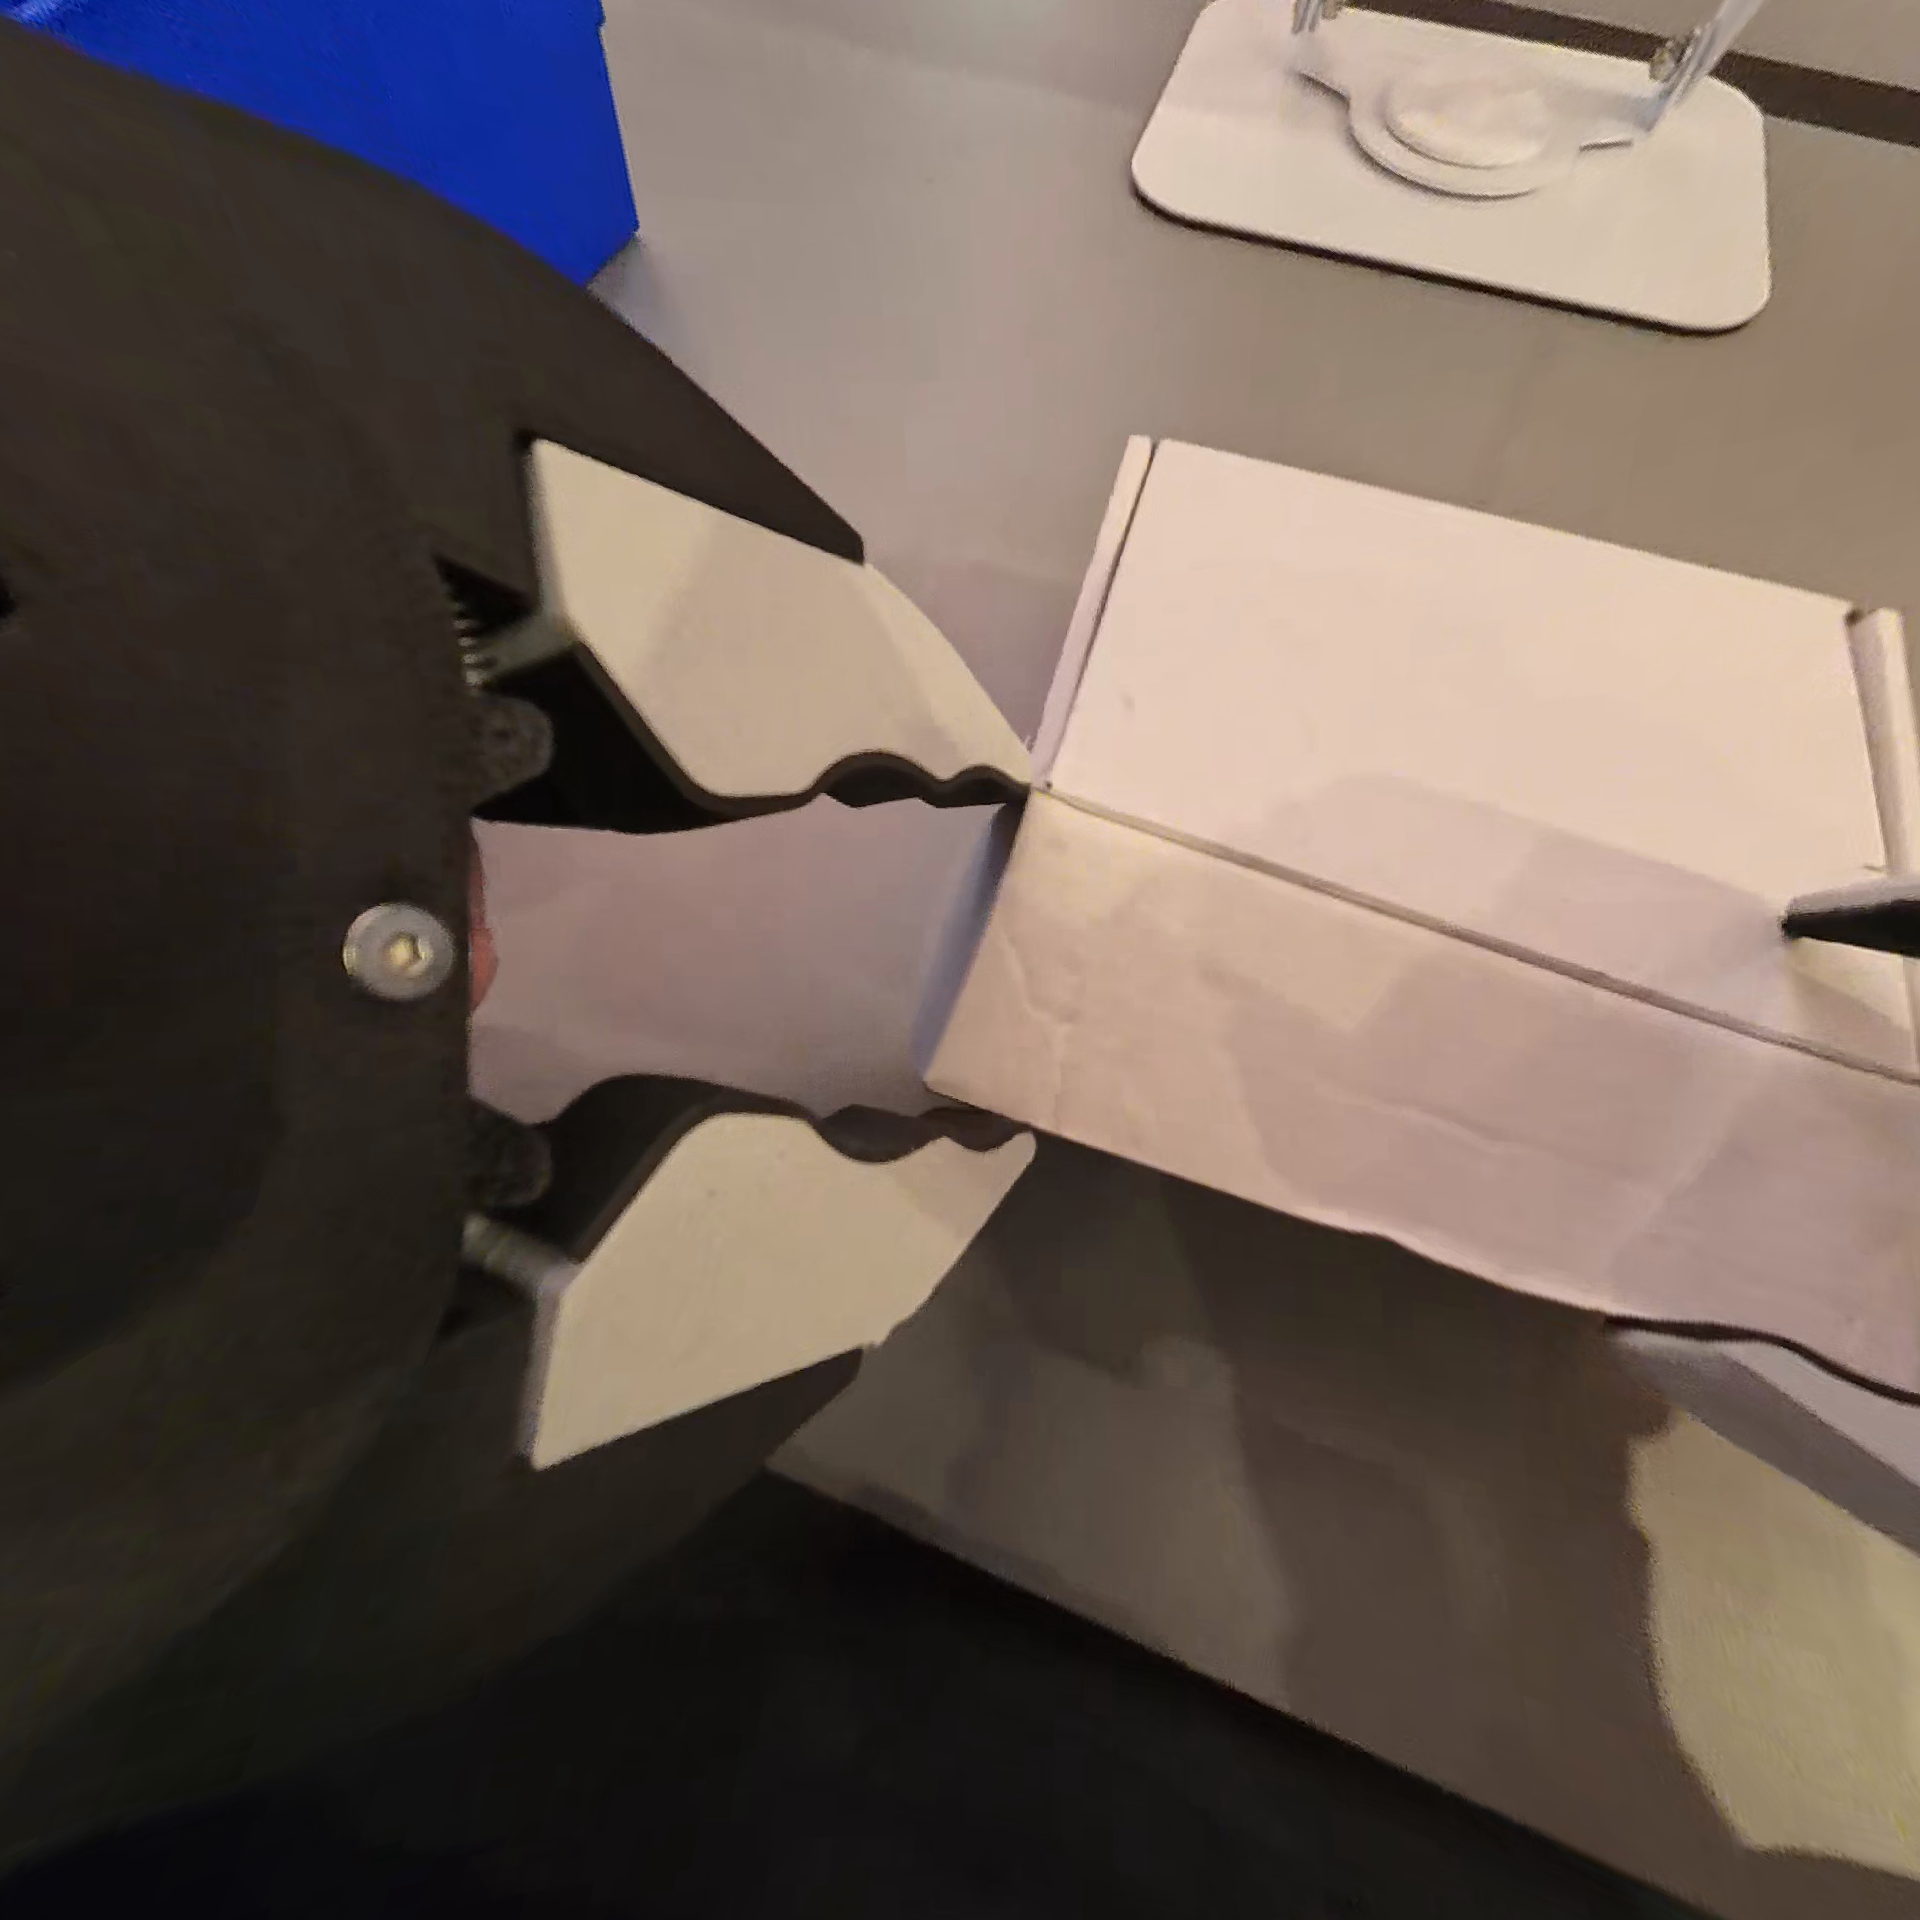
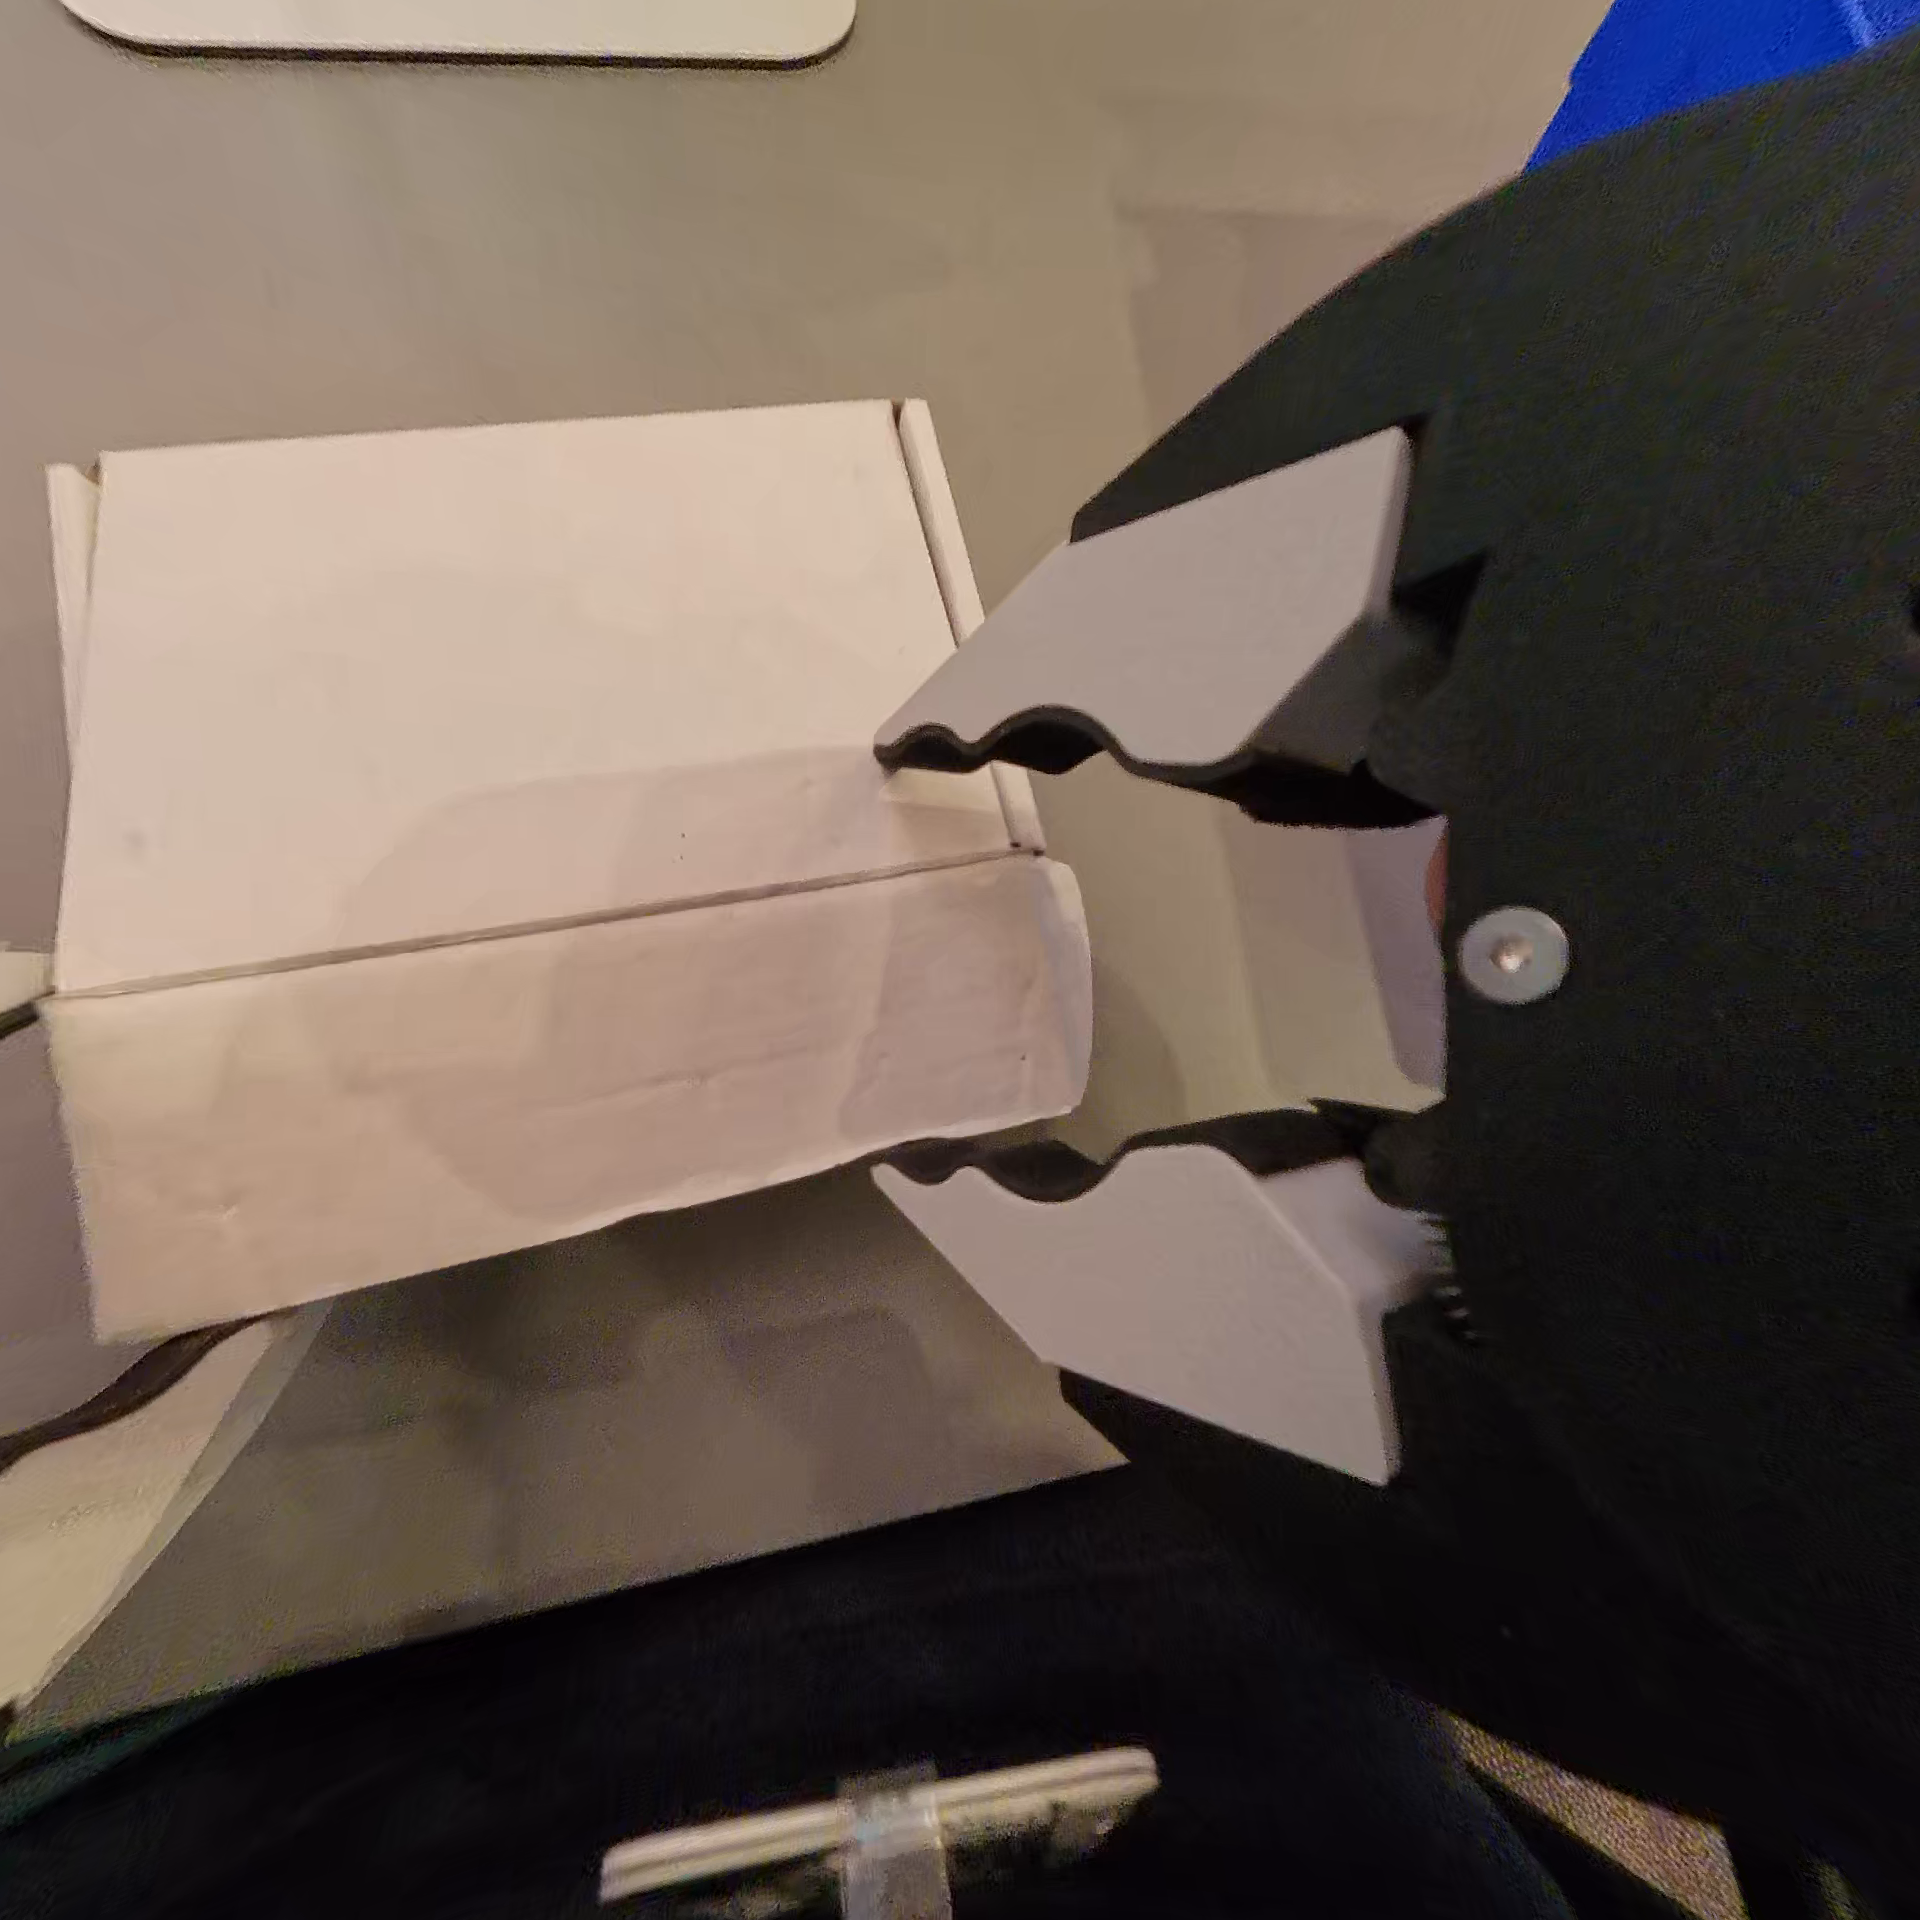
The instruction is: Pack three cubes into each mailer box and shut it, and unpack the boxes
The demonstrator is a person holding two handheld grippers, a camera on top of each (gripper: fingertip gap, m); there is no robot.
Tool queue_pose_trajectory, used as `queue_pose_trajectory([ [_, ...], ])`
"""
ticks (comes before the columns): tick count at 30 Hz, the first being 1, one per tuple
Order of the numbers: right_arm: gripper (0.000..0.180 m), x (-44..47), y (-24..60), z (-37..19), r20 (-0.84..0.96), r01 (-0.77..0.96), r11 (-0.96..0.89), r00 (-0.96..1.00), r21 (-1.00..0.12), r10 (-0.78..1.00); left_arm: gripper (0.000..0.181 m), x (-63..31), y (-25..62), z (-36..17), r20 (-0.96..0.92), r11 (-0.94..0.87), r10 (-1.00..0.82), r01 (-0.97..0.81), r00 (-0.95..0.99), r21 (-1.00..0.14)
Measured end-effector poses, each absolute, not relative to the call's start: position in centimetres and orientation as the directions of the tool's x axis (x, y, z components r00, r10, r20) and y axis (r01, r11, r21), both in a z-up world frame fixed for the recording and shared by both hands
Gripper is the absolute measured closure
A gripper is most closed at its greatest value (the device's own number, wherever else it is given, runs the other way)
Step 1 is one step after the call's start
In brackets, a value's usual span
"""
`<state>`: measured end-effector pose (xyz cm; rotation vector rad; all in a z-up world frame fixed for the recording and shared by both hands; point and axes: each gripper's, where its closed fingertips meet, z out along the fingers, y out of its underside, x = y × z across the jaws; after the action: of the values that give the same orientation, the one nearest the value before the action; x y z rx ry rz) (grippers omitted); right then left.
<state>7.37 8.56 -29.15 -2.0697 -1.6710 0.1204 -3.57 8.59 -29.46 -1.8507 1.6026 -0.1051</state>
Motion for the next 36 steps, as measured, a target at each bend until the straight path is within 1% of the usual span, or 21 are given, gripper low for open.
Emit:
queue_pose_trajectory([
  [3, 0.109, 7.4, 8.6, -29.1, 0.239, 0.917, -0.137, 0.238, -0.376, 0.941, 0.125, -3.6, 8.6, -29.5, -0.355, -0.035, -0.898, -0.847, 0.260, -0.531],
  [7, 0.109, 6.7, 8.4, -27.4, 0.182, 0.847, -0.188, 0.314, -0.497, 0.932, 0.128, -4.4, 8.0, -28.8, -0.298, -0.094, -0.896, -0.796, 0.329, -0.598],
  [9, 0.112, 7.2, 8.3, -26.8, 0.201, 0.839, -0.186, 0.327, -0.512, 0.923, 0.127, -4.8, 7.5, -28.3, -0.244, -0.128, -0.901, -0.756, 0.359, -0.642],
  [12, 0.121, 6.5, 7.9, -26.3, 0.182, 0.816, -0.168, 0.315, -0.552, 0.932, 0.127, -4.7, 6.8, -26.9, -0.232, -0.091, -0.910, -0.712, 0.343, -0.696],
  [13, 0.125, 6.4, 8.1, -26.5, 0.187, 0.821, -0.169, 0.315, -0.545, 0.930, 0.129, -4.3, 6.8, -26.4, -0.246, -0.063, -0.912, -0.705, 0.328, -0.706],
  [15, 0.128, 6.2, 8.3, -27.1, 0.177, 0.833, -0.175, 0.307, -0.525, 0.935, 0.136, -3.5, 7.2, -25.7, -0.332, 0.025, -0.899, -0.722, 0.287, -0.692],
  [16, 0.137, 6.1, 8.2, -27.7, 0.163, 0.842, -0.185, 0.305, -0.507, 0.938, 0.136, -2.9, 7.4, -25.9, -0.355, 0.046, -0.895, -0.739, 0.268, -0.672],
  [17, 0.135, 6.0, 8.2, -28.5, 0.152, 0.852, -0.203, 0.309, -0.482, 0.939, 0.136, -2.5, 7.7, -26.4, -0.349, 0.033, -0.899, -0.754, 0.264, -0.657],
  [18, 0.137, 5.7, 8.4, -28.5, 0.169, 0.842, -0.191, 0.314, -0.505, 0.934, 0.141, -2.2, 7.8, -27.6, -0.302, -0.010, -0.916, -0.767, 0.265, -0.641],
  [19, 0.138, 5.7, 8.6, -28.6, 0.175, 0.841, -0.199, 0.325, -0.504, 0.930, 0.140, -2.2, 8.1, -28.9, -0.273, -0.061, -0.918, -0.783, 0.288, -0.620],
  [20, 0.138, 5.7, 8.6, -28.6, 0.154, 0.836, -0.215, 0.332, -0.505, 0.931, 0.145, -2.1, 8.4, -28.8, -0.303, -0.034, -0.907, -0.769, 0.291, -0.639],
  [21, 0.137, 5.6, 8.5, -28.4, 0.124, 0.827, -0.234, 0.340, -0.512, 0.932, 0.145, -2.2, 8.3, -28.8, -0.297, -0.039, -0.909, -0.769, 0.292, -0.638],
  [23, 0.132, 5.5, 8.4, -28.2, 0.092, 0.814, -0.248, 0.344, -0.525, 0.935, 0.142, -2.3, 8.0, -28.6, -0.246, -0.080, -0.921, -0.764, 0.303, -0.641],
  [24, 0.128, 5.7, 8.5, -27.8, 0.079, 0.801, -0.270, 0.365, -0.535, 0.928, 0.134, -2.7, 8.4, -28.3, -0.262, -0.085, -0.910, -0.764, 0.321, -0.640],
  [26, 0.120, 6.1, 8.8, -26.7, 0.064, 0.747, -0.310, 0.426, -0.588, 0.903, 0.129, -3.3, 8.7, -26.8, -0.275, -0.083, -0.890, -0.723, 0.363, -0.686],
  [27, 0.116, 6.7, 9.0, -26.4, 0.036, 0.712, -0.362, 0.477, -0.602, 0.878, 0.127, -3.6, 8.7, -26.4, -0.238, -0.114, -0.892, -0.700, 0.385, -0.705],
  [29, 0.109, 8.3, 9.2, -26.6, -0.030, 0.643, -0.481, 0.580, -0.596, 0.814, 0.116, -4.5, 8.9, -26.9, -0.182, -0.197, -0.878, -0.680, 0.443, -0.706],
  [30, 0.111, 8.8, 9.1, -27.0, -0.067, 0.611, -0.528, 0.615, -0.590, 0.786, 0.117, -5.1, 9.3, -27.3, -0.169, -0.233, -0.861, -0.666, 0.480, -0.708],
  [32, 0.114, 9.2, 8.6, -28.2, -0.162, 0.558, -0.611, 0.650, -0.562, 0.742, 0.119, -5.4, 9.3, -28.5, -0.069, -0.329, -0.849, -0.626, 0.524, -0.707],
  [34, 0.115, 8.8, 7.7, -29.5, -0.265, 0.523, -0.670, 0.648, -0.527, 0.714, 0.119, -4.9, 8.8, -29.5, 0.061, -0.423, -0.841, -0.583, 0.537, -0.694],
  [36, 0.118, 8.3, 7.1, -30.5, -0.311, 0.520, -0.693, 0.639, -0.499, 0.703, 0.120, -4.3, 8.6, -29.9, 0.139, -0.472, -0.828, -0.540, 0.544, -0.697],
])
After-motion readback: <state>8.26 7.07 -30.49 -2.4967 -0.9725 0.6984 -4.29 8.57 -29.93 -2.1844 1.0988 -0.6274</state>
